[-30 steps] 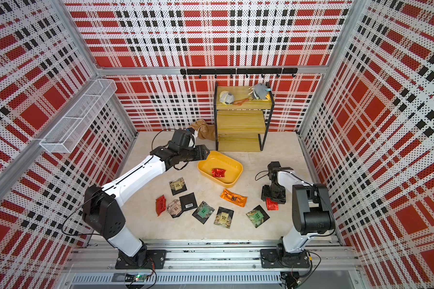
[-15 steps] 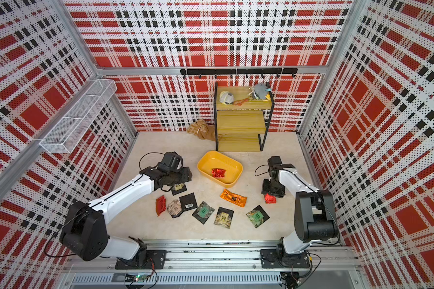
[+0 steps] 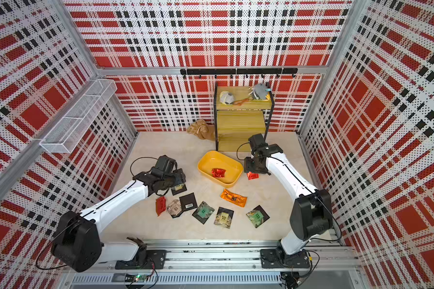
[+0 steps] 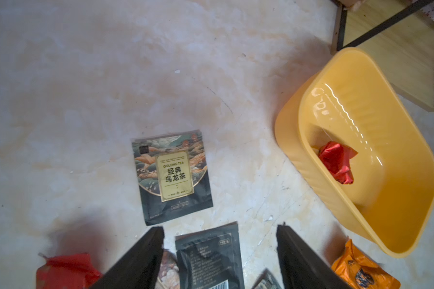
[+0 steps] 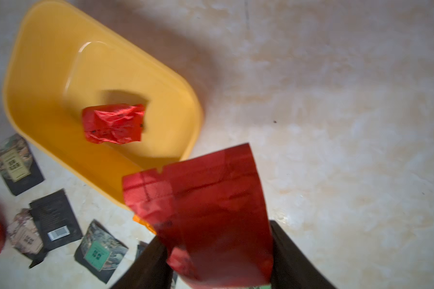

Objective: Put the tea bags into the storage box
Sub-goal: Place the tea bag in the storage box.

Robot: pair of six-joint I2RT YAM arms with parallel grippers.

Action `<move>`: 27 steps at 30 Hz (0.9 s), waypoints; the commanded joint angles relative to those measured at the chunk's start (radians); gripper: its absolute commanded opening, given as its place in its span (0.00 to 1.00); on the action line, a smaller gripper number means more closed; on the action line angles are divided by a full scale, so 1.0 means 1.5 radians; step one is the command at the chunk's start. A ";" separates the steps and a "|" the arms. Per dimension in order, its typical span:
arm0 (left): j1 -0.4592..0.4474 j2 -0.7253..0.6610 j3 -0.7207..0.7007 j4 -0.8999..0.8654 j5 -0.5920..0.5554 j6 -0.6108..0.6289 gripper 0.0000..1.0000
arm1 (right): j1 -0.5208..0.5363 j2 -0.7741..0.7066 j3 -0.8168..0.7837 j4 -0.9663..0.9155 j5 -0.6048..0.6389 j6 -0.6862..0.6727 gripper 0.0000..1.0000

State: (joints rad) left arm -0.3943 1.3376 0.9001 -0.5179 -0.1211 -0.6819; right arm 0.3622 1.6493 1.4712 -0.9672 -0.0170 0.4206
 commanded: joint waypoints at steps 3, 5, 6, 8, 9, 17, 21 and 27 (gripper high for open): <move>0.030 -0.048 -0.039 -0.016 -0.007 -0.035 0.76 | 0.064 0.106 0.107 -0.009 -0.023 0.013 0.61; 0.040 -0.065 -0.051 -0.016 -0.009 -0.044 0.76 | 0.082 0.143 0.144 -0.006 -0.035 0.013 0.61; 0.043 -0.070 -0.057 -0.016 -0.011 -0.048 0.76 | 0.088 0.158 0.157 -0.002 -0.037 0.012 0.61; 0.052 -0.077 -0.069 -0.017 -0.006 -0.051 0.76 | 0.093 0.190 0.179 0.009 -0.043 0.010 0.61; 0.055 -0.079 -0.074 -0.016 -0.006 -0.056 0.76 | 0.093 0.204 0.188 0.011 -0.047 0.010 0.61; 0.124 -0.058 -0.102 -0.015 0.016 -0.083 0.75 | 0.093 0.304 0.248 0.004 -0.051 -0.006 0.66; 0.137 -0.055 -0.093 -0.018 0.016 -0.075 0.74 | 0.093 0.336 0.265 -0.005 -0.048 -0.012 0.73; 0.138 -0.048 -0.102 -0.031 0.010 -0.070 0.71 | 0.093 0.341 0.272 -0.010 -0.029 -0.010 0.94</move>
State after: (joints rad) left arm -0.1913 1.2530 0.7467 -0.5468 -0.1055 -0.7891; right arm 0.5037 2.1601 1.8561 -0.9676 -0.0834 0.4091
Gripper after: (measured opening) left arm 0.714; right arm 0.932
